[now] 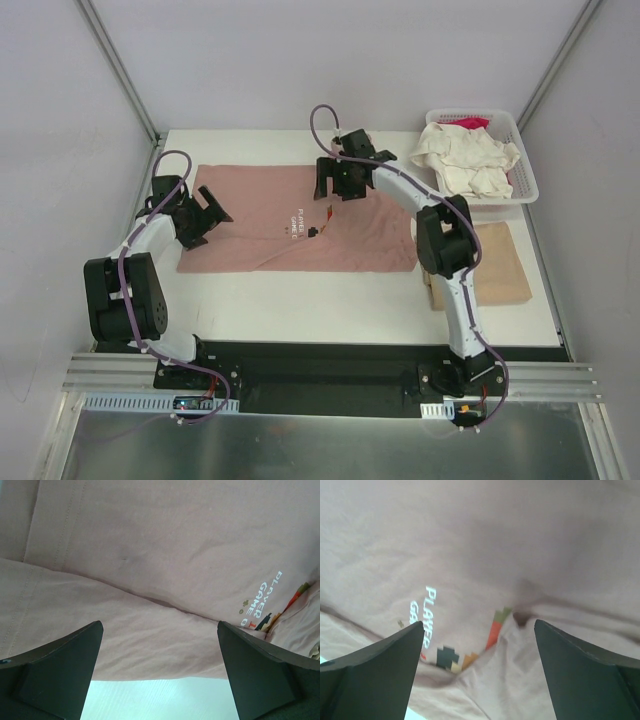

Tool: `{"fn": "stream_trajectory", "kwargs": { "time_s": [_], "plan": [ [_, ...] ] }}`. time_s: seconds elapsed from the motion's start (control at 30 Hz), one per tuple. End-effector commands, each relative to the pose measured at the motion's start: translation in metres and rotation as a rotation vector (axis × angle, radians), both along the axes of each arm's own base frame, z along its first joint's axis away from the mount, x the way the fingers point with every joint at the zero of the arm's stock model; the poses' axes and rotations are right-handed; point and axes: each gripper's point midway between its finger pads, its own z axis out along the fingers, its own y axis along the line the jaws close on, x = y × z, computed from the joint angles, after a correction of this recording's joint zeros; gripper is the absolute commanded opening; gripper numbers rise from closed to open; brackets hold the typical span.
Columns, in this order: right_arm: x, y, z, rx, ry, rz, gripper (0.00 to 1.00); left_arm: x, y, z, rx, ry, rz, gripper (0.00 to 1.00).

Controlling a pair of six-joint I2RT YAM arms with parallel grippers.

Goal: Fold and stack the t-shirts
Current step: Fold the flattened tshirt in 1/3 of the way

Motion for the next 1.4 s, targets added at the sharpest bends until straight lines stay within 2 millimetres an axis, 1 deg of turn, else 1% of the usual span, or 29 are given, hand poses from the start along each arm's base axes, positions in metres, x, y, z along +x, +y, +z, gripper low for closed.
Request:
{"fn": "stream_trajectory", "kwargs": {
  "time_s": [0.0, 0.03, 0.07, 0.1, 0.13, 0.17, 0.23, 0.27, 0.3, 0.37, 0.4, 0.47, 0.57, 0.6, 0.67, 0.7, 0.73, 0.8, 0.83, 0.93, 0.97, 1.03, 1.07, 1.1, 1.17, 1.23, 1.27, 1.33, 1.37],
  "plan": [
    [-0.025, -0.026, 0.089, 0.001, -0.148, -0.006, 0.96, 0.003, -0.010, 0.009, -0.027, -0.036, -0.058, 0.99],
    [-0.032, -0.038, 0.086, -0.039, -0.152, -0.029, 0.96, 0.003, -0.012, 0.008, -0.036, -0.039, -0.063, 0.99],
    [-0.050, -0.052, 0.068, -0.083, -0.115, -0.031, 0.96, 0.004, -0.014, 0.009, -0.047, -0.044, -0.068, 0.99],
    [-0.062, -0.061, 0.083, -0.087, -0.137, -0.032, 0.96, 0.005, -0.016, 0.009, -0.059, -0.046, -0.071, 0.99],
    [-0.074, -0.071, 0.076, -0.128, -0.112, -0.034, 0.96, 0.008, -0.021, 0.010, -0.086, -0.056, -0.077, 0.99],
    [-0.093, -0.083, 0.057, -0.172, -0.050, -0.043, 0.96, 0.009, -0.029, 0.009, -0.100, -0.055, -0.094, 0.99],
    [-0.115, -0.096, 0.045, -0.216, 0.005, -0.061, 0.96, 0.014, -0.038, 0.003, -0.111, -0.036, -0.108, 0.99],
    [-0.132, -0.105, 0.022, -0.243, 0.069, -0.073, 0.96, 0.016, -0.044, 0.000, -0.113, -0.030, -0.122, 0.99],
    [-0.135, -0.107, 0.015, -0.246, 0.078, -0.078, 0.96, 0.016, -0.053, -0.007, -0.121, -0.005, -0.143, 0.99],
    [-0.141, -0.111, 0.000, -0.264, 0.105, -0.080, 0.96, 0.015, -0.057, -0.016, -0.134, 0.027, -0.143, 0.99],
    [-0.146, -0.113, -0.011, -0.283, 0.138, -0.073, 0.96, 0.012, -0.057, -0.024, -0.134, 0.052, -0.134, 0.99],
    [-0.148, -0.112, -0.021, -0.295, 0.167, -0.059, 0.96, 0.008, -0.049, -0.035, -0.093, 0.086, -0.097, 1.00],
    [-0.159, -0.112, -0.038, -0.320, 0.230, -0.041, 0.96, -0.009, -0.034, -0.049, -0.020, 0.151, -0.034, 0.99],
    [-0.165, -0.114, -0.044, -0.330, 0.244, -0.040, 0.97, -0.021, -0.030, -0.052, -0.001, 0.183, -0.015, 1.00],
    [-0.177, -0.114, -0.050, -0.339, 0.262, -0.031, 0.96, -0.033, -0.022, -0.058, 0.044, 0.212, 0.020, 0.99],
    [-0.180, -0.113, -0.052, -0.330, 0.263, -0.034, 0.96, -0.046, -0.020, -0.062, 0.055, 0.239, 0.032, 0.99],
    [-0.197, -0.120, -0.063, -0.348, 0.300, -0.031, 0.96, -0.053, -0.017, -0.064, 0.067, 0.258, 0.044, 0.99],
    [-0.211, -0.119, -0.064, -0.339, 0.303, -0.034, 0.96, -0.074, -0.008, -0.069, 0.110, 0.310, 0.086, 0.99],
    [-0.228, -0.128, -0.073, -0.359, 0.336, -0.036, 0.96, -0.083, -0.005, -0.070, 0.125, 0.330, 0.103, 0.99],
    [-0.253, -0.128, -0.071, -0.351, 0.326, -0.034, 0.96, -0.110, -0.003, -0.072, 0.131, 0.362, 0.151, 0.99],
    [-0.269, -0.132, -0.071, -0.363, 0.329, -0.023, 0.96, -0.117, -0.004, -0.072, 0.128, 0.363, 0.158, 0.99],
    [-0.280, -0.144, -0.069, -0.421, 0.312, -0.057, 0.96, -0.137, -0.002, -0.071, 0.139, 0.370, 0.180, 0.99],
    [-0.292, -0.149, -0.064, -0.452, 0.303, -0.046, 0.96, -0.144, -0.003, -0.070, 0.135, 0.379, 0.185, 0.99],
    [-0.294, -0.157, -0.062, -0.489, 0.280, -0.064, 0.96, -0.149, -0.003, -0.064, 0.128, 0.351, 0.201, 0.99],
    [-0.299, -0.158, -0.053, -0.487, 0.256, -0.071, 0.96, -0.154, 0.000, -0.058, 0.143, 0.325, 0.222, 0.99],
    [-0.294, -0.153, -0.042, -0.462, 0.227, -0.060, 0.96, -0.143, 0.001, -0.037, 0.139, 0.236, 0.221, 0.99],
    [-0.287, -0.151, -0.033, -0.459, 0.188, -0.050, 0.96, -0.132, 0.003, -0.019, 0.143, 0.180, 0.229, 0.99],
    [-0.266, -0.140, -0.007, -0.433, 0.118, -0.061, 0.96, -0.120, 0.008, -0.001, 0.164, 0.132, 0.237, 0.99],
    [-0.260, -0.142, 0.002, -0.453, 0.091, -0.057, 0.96, -0.109, 0.012, 0.017, 0.182, 0.100, 0.246, 0.99]
  ]
}}
